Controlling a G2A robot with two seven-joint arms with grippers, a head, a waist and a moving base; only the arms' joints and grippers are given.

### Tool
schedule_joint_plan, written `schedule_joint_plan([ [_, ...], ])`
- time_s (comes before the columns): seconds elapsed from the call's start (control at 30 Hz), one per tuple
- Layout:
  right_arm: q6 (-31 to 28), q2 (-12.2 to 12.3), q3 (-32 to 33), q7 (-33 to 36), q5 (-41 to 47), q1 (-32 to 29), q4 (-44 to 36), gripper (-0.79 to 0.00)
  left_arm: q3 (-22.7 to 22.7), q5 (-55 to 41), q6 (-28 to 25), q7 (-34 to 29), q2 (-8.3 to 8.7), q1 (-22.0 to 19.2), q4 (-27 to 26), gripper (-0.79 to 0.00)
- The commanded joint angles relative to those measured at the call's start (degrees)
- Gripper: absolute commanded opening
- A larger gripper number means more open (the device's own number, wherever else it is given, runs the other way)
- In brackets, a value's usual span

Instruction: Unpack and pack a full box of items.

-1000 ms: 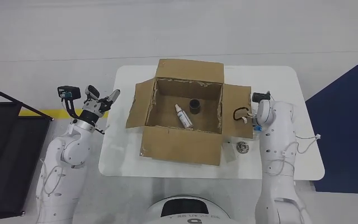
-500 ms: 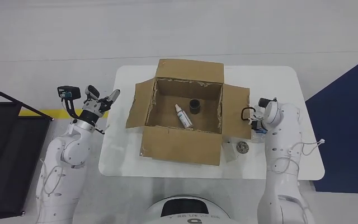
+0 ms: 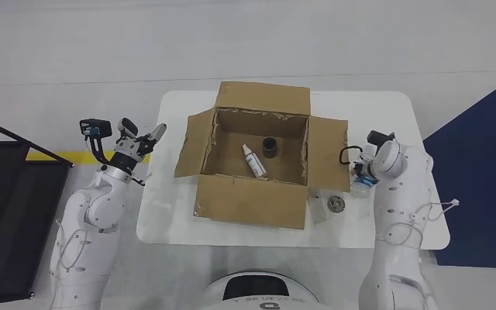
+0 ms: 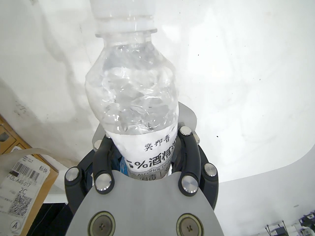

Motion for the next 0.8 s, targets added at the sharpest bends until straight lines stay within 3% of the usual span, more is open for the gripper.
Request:
schedule_joint_plan([
  [0.0,0.36,0.05,0.98,-0.81,2.54,-0.66,-1.4,-0.785,0.0,0.0,0.0,0.0,0.0,0.0,0.0,0.0],
  [0.2,4.03,0.2,4.49,-4.33,8.82,-3.15,-7.02,-0.785,0.0,0.0,0.0,0.0,0.0,0.0,0.0,0.0],
  [0.47,11.67,-0.36,10.84,-14.43,22.32,-10.54,-24.79,-0.785,0.0,0.0,0.0,0.0,0.0,0.0,0.0,0.0],
  [0.63,8.79,-1.04,9.6,-21.84,33.88,-15.6,-38.77,-0.785,0.0,0.0,0.0,0.0,0.0,0.0,0.0,0.0],
  [0.77,3.37,-0.79,2.68,-21.17,35.27,-15.64,-44.88,-0.785,0.0,0.0,0.0,0.0,0.0,0.0,0.0,0.0],
])
